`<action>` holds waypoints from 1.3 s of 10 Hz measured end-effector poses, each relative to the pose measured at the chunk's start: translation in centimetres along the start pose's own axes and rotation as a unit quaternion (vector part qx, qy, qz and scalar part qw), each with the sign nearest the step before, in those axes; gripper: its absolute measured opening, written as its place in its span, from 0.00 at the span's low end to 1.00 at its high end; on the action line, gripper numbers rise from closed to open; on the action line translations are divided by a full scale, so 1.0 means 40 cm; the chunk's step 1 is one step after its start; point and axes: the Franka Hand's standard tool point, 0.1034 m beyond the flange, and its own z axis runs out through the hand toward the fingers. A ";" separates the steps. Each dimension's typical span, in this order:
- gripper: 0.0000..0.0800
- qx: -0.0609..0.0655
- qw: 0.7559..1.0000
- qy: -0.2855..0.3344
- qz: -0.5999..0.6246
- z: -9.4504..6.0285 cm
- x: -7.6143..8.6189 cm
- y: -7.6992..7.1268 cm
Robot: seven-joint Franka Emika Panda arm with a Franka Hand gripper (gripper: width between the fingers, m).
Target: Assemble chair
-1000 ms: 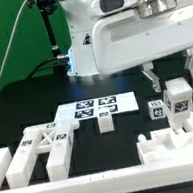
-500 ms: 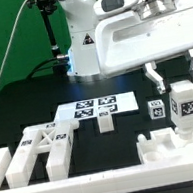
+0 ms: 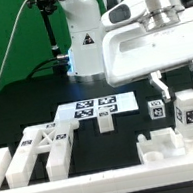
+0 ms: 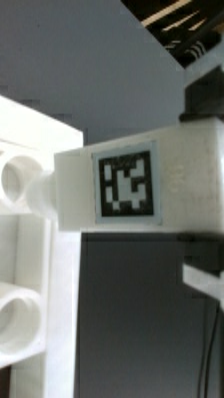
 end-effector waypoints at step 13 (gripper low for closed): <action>0.79 -0.001 1.000 -0.003 -0.003 0.039 -0.040 -0.001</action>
Offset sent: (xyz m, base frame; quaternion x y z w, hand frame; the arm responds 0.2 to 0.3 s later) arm 0.0019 0.0048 -0.0103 0.0000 0.0127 0.0054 0.9999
